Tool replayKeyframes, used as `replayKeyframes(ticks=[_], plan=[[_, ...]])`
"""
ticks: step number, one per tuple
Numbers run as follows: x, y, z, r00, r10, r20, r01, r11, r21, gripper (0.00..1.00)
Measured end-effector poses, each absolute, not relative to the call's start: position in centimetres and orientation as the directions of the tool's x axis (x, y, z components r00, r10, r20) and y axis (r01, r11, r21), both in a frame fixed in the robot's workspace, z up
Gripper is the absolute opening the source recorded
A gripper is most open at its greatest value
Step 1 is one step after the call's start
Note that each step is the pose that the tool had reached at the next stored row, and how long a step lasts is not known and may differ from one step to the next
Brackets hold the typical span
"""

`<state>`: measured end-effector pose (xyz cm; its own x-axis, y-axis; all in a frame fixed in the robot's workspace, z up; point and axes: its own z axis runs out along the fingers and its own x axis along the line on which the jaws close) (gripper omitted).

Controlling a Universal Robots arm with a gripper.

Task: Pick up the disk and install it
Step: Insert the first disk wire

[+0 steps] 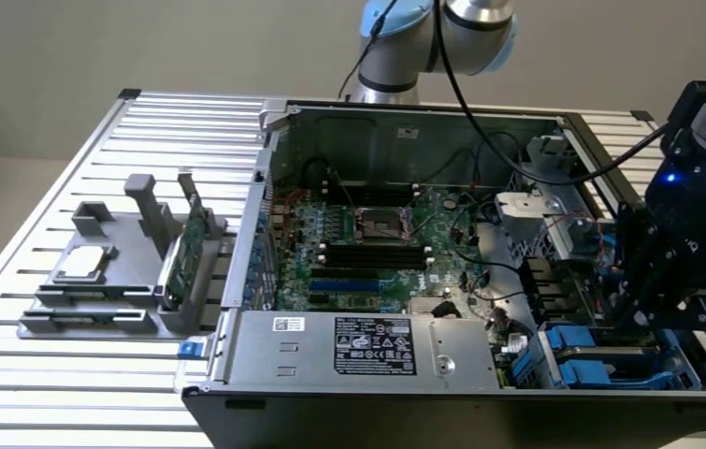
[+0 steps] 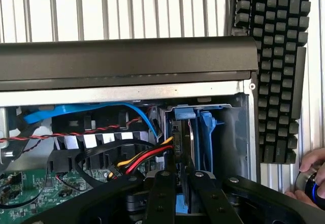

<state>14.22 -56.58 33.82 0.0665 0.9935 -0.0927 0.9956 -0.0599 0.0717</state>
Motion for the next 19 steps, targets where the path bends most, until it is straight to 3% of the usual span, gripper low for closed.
replayKeyframes(ticks=[19], plan=[[14.32,-56.56,33.34,0.076,0.992,-0.103,0.995,-0.069,0.071,0.16]])
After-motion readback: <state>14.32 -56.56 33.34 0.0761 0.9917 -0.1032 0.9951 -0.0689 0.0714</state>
